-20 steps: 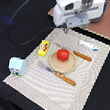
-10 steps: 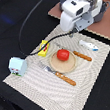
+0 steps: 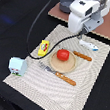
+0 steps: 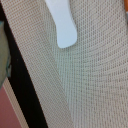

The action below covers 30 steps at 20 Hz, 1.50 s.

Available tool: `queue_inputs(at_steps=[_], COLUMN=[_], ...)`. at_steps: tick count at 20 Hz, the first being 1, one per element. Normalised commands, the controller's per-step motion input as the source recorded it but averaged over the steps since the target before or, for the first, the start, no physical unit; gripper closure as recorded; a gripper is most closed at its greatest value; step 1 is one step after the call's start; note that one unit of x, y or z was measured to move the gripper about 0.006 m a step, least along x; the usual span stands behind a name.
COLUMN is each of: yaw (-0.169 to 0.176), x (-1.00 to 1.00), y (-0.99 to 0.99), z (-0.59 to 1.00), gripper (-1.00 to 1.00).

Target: Interact with the objects in diverse but meaningful ways.

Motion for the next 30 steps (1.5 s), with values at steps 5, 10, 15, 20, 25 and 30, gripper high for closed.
queue_inputs(at_steps=[5,10,15,20,25,30], yaw=[0.050,-0.032,-0.031,-0.024,-0.018,-0.001], x=[0.79,0.89,0.78,0.69,0.66,0.57], y=[0.15,0.04,0.03,0.11,0.17,0.22], z=[-0.02,-0.02,-0.15,-0.20,-0.22,-0.29], gripper=[-1.00,-1.00,-1.00,-1.00,1.00,1.00])
